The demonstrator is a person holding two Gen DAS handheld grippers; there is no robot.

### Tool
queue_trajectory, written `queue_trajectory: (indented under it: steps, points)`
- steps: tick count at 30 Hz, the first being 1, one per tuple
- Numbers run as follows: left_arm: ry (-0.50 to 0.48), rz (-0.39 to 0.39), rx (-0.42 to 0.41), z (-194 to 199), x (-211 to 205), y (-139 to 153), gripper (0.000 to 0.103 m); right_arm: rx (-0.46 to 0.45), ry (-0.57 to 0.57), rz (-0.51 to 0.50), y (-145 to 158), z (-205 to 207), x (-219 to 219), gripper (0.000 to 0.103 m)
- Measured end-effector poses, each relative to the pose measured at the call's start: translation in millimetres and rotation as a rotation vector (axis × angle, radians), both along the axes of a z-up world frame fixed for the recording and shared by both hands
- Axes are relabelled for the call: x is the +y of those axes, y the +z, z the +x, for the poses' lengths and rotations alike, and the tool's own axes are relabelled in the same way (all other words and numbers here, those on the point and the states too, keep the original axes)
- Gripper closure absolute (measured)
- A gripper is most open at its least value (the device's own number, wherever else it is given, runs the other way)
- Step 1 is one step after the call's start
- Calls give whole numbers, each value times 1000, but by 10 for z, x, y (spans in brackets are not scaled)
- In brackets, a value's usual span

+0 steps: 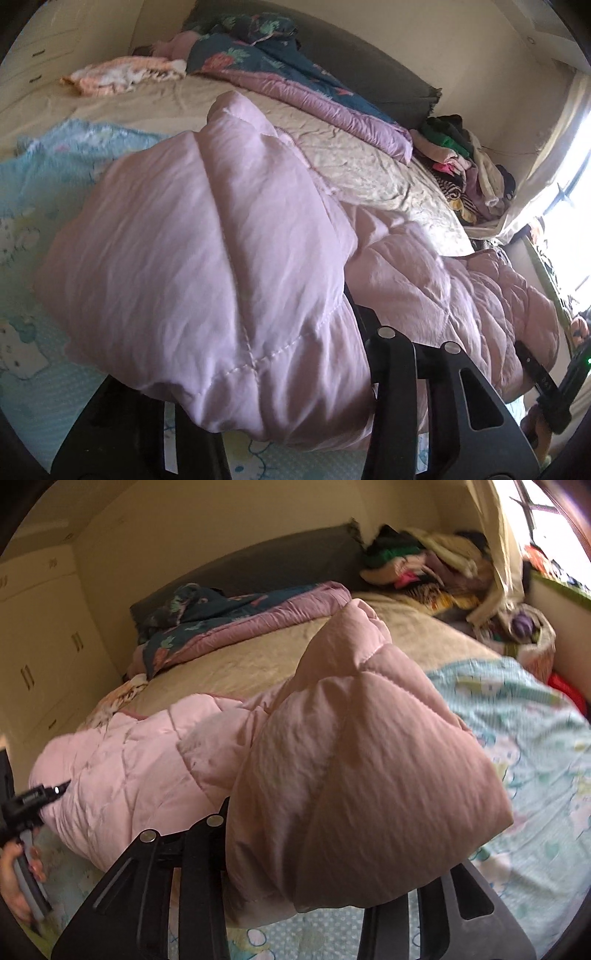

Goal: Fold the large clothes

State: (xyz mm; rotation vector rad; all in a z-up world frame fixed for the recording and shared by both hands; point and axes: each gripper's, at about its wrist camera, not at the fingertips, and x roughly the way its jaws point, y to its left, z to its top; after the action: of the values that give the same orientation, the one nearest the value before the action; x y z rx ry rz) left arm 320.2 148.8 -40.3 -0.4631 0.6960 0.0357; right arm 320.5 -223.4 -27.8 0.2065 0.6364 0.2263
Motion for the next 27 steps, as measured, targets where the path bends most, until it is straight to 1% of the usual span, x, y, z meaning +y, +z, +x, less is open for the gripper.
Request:
queue_trajectory:
  steps: [4, 11, 19, 27]
  points:
    - [-8, 14, -31, -146, -12, 128, 69, -31, 33, -33, 178, -117, 22, 71]
    - [-25, 26, -41, -467, -28, 252, 70, -65, 64, -59, 380, -494, 31, 71]
    - [-37, 35, -45, -821, -57, 285, 70, -63, 70, -79, 412, -939, 34, 71]
    - [-41, 32, -55, -1100, -40, 295, 70, -60, 63, -92, 420, -1261, 29, 71]
